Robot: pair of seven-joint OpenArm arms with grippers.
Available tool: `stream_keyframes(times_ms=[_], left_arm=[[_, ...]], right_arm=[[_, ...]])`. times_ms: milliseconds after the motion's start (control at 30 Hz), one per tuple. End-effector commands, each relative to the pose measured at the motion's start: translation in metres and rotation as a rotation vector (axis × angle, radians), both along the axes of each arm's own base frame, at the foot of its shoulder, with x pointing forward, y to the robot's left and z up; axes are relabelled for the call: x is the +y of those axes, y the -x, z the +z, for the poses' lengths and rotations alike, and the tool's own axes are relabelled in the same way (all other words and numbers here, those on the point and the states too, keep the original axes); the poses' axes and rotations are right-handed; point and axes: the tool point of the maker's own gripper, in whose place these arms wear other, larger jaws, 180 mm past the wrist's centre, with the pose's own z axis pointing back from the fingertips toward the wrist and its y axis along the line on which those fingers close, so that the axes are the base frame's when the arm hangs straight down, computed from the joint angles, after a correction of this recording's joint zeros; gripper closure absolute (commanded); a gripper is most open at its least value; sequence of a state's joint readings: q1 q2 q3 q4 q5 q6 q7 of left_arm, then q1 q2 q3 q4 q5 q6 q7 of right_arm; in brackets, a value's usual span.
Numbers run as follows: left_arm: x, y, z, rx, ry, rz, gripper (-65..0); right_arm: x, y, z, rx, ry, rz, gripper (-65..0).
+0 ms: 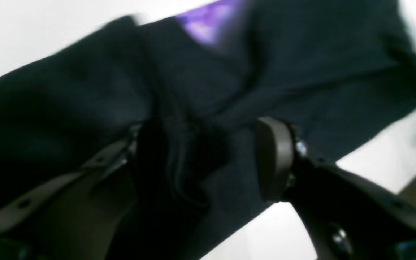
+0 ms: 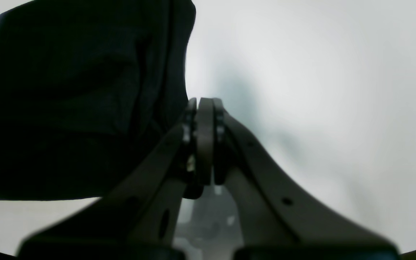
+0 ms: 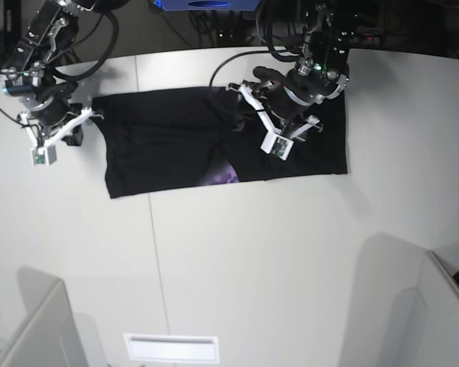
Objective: Fold the T-shirt properly
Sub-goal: 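Push the strip's end inward with the left gripper and release, then raise the left gripper away and reposition both grippers at the strip ends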
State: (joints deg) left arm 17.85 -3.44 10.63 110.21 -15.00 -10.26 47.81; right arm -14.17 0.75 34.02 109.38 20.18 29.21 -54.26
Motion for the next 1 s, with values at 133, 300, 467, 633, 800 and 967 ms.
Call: stream_keyframes(times_ms=[133,300,467,633,800,967], left_arm=[[-0.010,-0.006,0.022,-0.068,0.042,-0.010,-39.0],[0.036,-0.008,0.014,-0.055,-0.022,0.088,-38.7],[0.133,-0.014,0.012,-0.060,-0.121,0.342,-21.2],[0.226,-0.002,0.024,-0.081,-0.196,0.622,0.0],[0.330,0.042,0.026,-0.061,-0.261,0.961,0.0],[0.379,0.086,0.010,0.010,-0.309,0.980,0.0]], right_arm=[[0.002,-0.007,0.006,-0.036,-0.013,0.000,0.0],[0.010,-0.008,0.004,-0.041,-0.035,-0.004,0.0],[0.011,-0.013,0.005,-0.048,-0.043,-0.006,0.0],[0.011,-0.025,-0.006,-0.010,-0.086,-0.018,0.0],[0.008,-0.037,-0.026,0.114,-0.167,-0.048,-19.7],[0.002,-0.052,-0.021,0.111,-0.174,-0.005,-34.1]])
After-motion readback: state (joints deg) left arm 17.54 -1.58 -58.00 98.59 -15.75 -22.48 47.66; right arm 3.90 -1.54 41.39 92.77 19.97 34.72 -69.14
